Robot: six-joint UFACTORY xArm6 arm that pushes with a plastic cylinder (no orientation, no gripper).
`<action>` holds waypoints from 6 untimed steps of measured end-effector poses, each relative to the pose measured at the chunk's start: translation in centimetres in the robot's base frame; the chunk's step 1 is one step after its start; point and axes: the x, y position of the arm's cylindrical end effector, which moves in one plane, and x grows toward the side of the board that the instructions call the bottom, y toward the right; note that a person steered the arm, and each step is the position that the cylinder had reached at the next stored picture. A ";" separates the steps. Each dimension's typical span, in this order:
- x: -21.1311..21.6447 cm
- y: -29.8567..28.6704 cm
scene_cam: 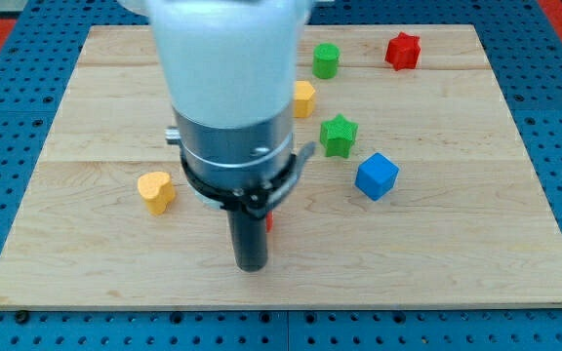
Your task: Adjust the yellow heart to the left side of red circle
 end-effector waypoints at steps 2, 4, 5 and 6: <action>-4.7 0.9; -3.1 -12.5; -5.7 -13.5; -6.0 -10.2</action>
